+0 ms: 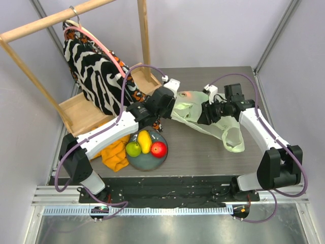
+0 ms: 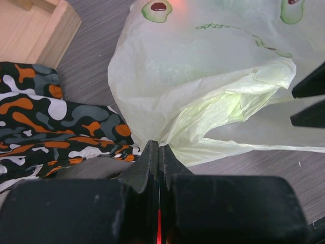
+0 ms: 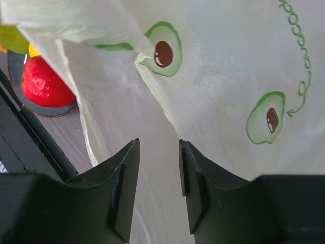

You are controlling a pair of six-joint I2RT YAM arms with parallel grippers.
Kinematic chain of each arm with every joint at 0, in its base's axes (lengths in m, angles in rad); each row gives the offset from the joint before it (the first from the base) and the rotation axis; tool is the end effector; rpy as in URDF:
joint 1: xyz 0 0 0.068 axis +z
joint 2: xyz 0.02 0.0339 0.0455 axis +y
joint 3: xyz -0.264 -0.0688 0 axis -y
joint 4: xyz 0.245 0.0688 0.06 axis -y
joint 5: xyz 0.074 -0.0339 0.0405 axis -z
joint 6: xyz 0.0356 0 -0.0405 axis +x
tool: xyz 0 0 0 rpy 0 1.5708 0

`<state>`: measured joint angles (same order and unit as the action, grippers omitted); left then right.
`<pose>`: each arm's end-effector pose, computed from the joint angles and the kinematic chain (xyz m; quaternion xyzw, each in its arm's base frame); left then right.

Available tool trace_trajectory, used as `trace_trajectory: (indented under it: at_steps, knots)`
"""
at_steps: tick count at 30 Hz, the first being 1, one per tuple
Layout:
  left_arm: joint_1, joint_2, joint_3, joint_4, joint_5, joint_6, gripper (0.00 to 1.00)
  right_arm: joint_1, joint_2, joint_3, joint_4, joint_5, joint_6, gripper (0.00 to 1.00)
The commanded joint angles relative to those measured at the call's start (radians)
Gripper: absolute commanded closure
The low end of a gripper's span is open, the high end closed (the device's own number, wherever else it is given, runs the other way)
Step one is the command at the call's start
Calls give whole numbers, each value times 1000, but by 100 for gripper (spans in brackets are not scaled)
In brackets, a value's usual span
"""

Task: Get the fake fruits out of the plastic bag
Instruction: Adjust the plastic bag at the center of the board.

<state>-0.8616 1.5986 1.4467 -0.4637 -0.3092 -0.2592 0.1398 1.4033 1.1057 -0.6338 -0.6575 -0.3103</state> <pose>0.2470 -0.2712 0.3373 0.1927 0.8590 -0.1256 0.4574 0.2829 0.0618 0.2773 -0.2994 0.8532 0.2801 0.3225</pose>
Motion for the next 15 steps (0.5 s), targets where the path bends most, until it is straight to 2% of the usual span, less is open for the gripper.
trace_trajectory:
  at_steps: [1,5,9,12,15]
  knots:
    - [7,-6,14,43,-82,-60,100,27,-78,28,-7,-30,-36,56]
    - [9,6,58,56,-79,-51,100,50,-72,11,-33,-11,-58,60]
    - [9,14,84,51,-53,-38,100,78,-41,-32,51,105,2,72]
    - [9,12,78,56,-59,-25,100,81,-10,-20,52,111,-13,81]
    - [9,11,70,57,-56,-14,100,84,29,16,52,111,-21,84]
